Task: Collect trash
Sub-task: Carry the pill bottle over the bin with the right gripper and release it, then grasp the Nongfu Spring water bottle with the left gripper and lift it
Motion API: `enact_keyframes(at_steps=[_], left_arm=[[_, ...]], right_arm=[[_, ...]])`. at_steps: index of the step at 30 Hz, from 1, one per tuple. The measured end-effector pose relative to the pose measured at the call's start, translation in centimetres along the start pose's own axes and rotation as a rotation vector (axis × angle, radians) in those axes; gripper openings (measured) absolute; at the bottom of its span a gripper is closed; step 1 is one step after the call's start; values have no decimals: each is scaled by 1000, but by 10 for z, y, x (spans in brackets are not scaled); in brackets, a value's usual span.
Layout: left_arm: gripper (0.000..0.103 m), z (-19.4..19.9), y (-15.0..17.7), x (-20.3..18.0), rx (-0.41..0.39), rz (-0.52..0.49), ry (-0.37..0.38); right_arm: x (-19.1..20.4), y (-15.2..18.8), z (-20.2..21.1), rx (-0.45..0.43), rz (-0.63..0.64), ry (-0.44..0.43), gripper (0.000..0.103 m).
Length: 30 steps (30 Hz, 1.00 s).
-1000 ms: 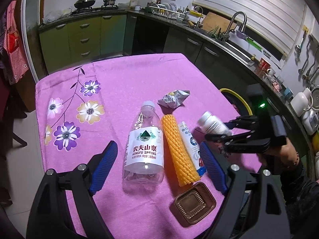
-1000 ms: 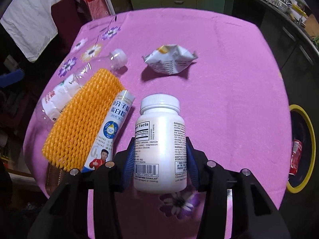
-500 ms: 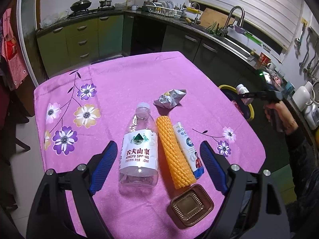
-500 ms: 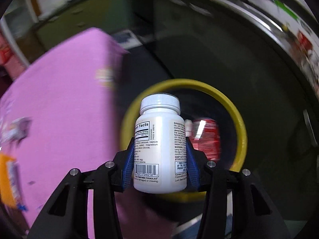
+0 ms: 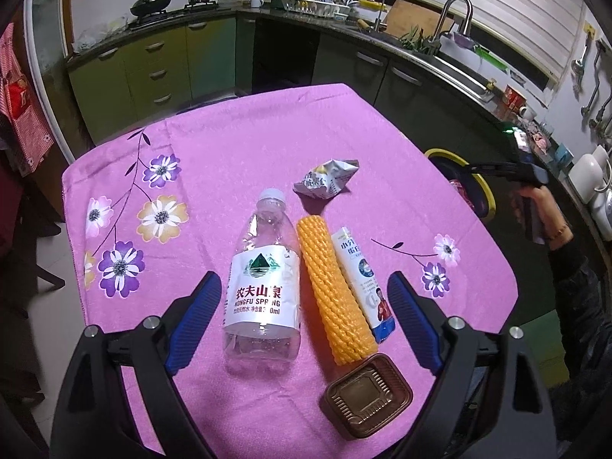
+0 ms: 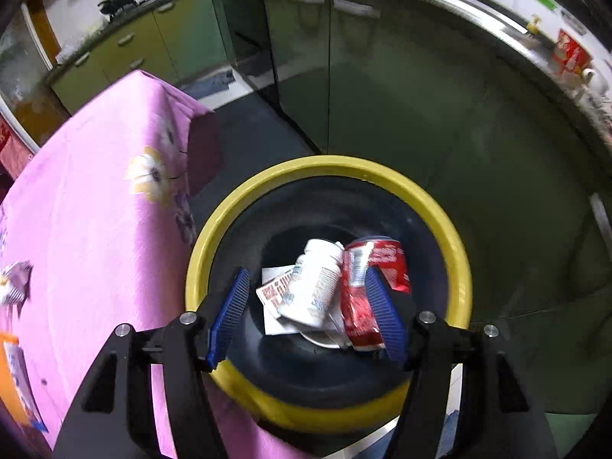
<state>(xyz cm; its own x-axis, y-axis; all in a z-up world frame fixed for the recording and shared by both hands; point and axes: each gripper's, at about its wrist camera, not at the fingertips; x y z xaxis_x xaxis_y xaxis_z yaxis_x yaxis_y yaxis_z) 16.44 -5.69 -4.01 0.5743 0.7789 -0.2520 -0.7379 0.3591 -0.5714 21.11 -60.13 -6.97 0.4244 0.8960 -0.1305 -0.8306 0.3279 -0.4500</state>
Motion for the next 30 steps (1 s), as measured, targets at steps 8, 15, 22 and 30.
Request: enact_keyframes(at_steps=[8, 15, 22, 30], left_arm=[[84, -22, -2, 9, 87, 9, 17], [81, -54, -14, 40, 199, 73, 14], [78, -84, -16, 58, 315, 100, 38], [70, -120, -17, 74, 424, 117, 63]], right_arm=[[4, 38, 45, -50, 30, -50, 65], [32, 41, 49, -67, 87, -101, 66], [43, 44, 46, -51, 108, -127, 67], [41, 46, 40, -39, 103, -134, 67]])
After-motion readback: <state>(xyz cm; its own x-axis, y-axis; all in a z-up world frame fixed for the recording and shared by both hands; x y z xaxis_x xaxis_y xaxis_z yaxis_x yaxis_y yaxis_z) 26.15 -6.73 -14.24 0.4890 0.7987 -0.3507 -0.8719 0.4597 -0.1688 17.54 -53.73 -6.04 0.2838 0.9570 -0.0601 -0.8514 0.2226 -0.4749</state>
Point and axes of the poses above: each gripper's, at about its wrist camera, not at the fingertips, and z roughly against the way its jaws point, x to its left, y to its underside, and after that the axes turned 9 degrees about y, right-handed
